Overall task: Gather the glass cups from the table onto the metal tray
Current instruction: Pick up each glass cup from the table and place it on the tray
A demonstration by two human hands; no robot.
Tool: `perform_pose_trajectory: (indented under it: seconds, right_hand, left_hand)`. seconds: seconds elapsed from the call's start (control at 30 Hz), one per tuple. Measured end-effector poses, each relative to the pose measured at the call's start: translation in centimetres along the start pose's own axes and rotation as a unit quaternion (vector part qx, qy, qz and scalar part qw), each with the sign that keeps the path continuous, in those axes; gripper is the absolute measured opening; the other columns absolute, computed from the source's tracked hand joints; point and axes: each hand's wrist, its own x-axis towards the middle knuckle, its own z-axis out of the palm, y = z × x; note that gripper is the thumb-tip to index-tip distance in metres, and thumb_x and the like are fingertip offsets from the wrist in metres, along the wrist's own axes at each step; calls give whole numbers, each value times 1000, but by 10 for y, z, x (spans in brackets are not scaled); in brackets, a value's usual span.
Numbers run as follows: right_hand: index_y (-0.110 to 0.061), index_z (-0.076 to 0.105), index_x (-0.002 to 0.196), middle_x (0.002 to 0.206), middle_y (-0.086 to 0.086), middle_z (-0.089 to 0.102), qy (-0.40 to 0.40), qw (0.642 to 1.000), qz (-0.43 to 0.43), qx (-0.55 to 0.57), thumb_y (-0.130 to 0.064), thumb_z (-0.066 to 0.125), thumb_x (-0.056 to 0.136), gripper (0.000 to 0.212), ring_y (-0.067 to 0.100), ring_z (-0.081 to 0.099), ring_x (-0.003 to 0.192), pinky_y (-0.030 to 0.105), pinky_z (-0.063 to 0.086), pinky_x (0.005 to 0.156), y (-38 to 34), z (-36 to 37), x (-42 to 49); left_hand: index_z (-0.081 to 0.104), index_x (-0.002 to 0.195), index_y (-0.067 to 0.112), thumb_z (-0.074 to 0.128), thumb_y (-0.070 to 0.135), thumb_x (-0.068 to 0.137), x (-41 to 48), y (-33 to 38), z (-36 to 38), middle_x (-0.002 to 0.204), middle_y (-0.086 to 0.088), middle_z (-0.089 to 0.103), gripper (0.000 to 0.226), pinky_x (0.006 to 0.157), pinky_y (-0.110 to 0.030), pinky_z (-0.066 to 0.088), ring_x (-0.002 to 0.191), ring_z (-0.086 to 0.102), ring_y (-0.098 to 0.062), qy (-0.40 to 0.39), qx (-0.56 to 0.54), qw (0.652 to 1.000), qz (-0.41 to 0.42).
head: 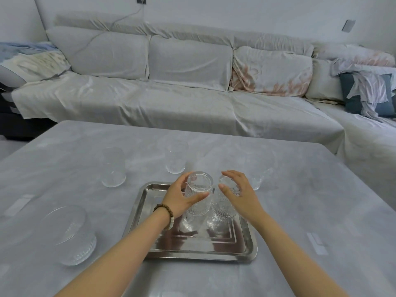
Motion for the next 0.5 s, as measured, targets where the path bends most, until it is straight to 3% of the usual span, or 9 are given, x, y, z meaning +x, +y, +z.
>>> perform_pose_trajectory:
  seconds: [0.07, 0.2, 0.33, 0.5]
  right_hand:
    - [-30, 53, 127, 131, -11, 45, -4, 1000, 4, 3, -34, 60, 89, 39, 2, 42, 122, 17, 29, 101, -2, -1, 0]
    - [-28, 54, 127, 127, -14, 48, 1, 1000, 7, 7, -33, 58, 91, 37, 0, 43, 119, 12, 32, 100, -12, -7, 9]
    - [-25, 54, 129, 129, -13, 48, 4, 1000, -4, 14, -34, 55, 92, 38, 0, 41, 120, 17, 27, 98, -32, -8, 38]
    - [-25, 54, 131, 137, -7, 49, -26, 999, 6, 41, -36, 54, 92, 40, 7, 44, 125, 21, 31, 99, -52, 16, 86]
  left_hand:
    - [46, 123, 36, 79, 47, 61, 0, -1, -2, 122, 14, 53, 71, 95, -28, 43, 117, 50, -10, -7, 2, 1000, -2]
    - [36, 136, 28, 70, 61, 55, 5, 7, -17, 137, 8, 46, 94, 101, -33, 43, 123, 46, -12, -17, 4, 1000, 4]
    - [36, 136, 23, 67, 51, 65, 25, 19, -55, 136, 1, 46, 83, 101, -39, 45, 119, 49, -18, 64, -10, 998, 18]
    - [19, 144, 21, 69, 42, 76, 59, 13, -97, 152, -2, 25, 87, 108, -37, 33, 134, 35, -22, 69, 113, 991, -4]
